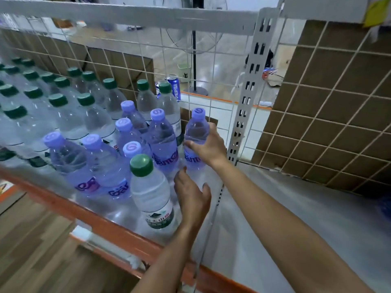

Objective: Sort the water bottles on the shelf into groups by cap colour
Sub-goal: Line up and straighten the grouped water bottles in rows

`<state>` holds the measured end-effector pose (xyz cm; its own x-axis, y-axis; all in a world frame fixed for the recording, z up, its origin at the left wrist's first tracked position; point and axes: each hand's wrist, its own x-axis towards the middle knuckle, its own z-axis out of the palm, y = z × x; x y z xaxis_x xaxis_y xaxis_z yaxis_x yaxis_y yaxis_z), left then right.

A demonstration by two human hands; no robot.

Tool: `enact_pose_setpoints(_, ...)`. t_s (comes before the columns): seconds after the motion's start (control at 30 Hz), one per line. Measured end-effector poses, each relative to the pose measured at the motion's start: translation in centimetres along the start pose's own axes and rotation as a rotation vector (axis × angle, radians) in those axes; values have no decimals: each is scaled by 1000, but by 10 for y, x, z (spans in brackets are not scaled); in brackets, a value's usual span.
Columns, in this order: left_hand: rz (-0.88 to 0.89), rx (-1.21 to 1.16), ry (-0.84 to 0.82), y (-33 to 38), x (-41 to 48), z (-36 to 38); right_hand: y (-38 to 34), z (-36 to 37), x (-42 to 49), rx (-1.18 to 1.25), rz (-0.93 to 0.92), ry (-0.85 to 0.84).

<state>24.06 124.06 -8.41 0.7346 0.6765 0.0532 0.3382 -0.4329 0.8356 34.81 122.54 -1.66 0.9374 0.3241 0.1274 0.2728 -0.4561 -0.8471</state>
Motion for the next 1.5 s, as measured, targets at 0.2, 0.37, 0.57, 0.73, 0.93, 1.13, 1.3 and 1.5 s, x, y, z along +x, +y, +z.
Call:
enact_pose_setpoints(0.2,83,-2,-83,0,1,9,15,-46,-37,-40,-1,-10)
enact_pose_setpoints(0.37,258,-150,-260,23,-30,27,40,-105,-86,6,86,59)
enact_pose_setpoints(0.57,400,-206,-512,62,-85,73,72,-197,-140,121,178,177)
enact_pose_setpoints(0.73,418,-161,-645,96,-142,119,91,-266,-194,-38,193,151)
enact_pose_setpoints(0.93,394,-180,-731,124,-204,166,102,-339,-234,-236,126,235)
enact_pose_setpoints(1.13,471,-136,-763,150,-234,194,111,-378,-250,-358,136,280)
enact_pose_setpoints(1.3,527,-127,-699,157,-244,208,112,-394,-242,-479,63,296)
enact_pose_setpoints(1.5,524,-95,-677,158,-252,212,111,-397,-239,-511,20,280)
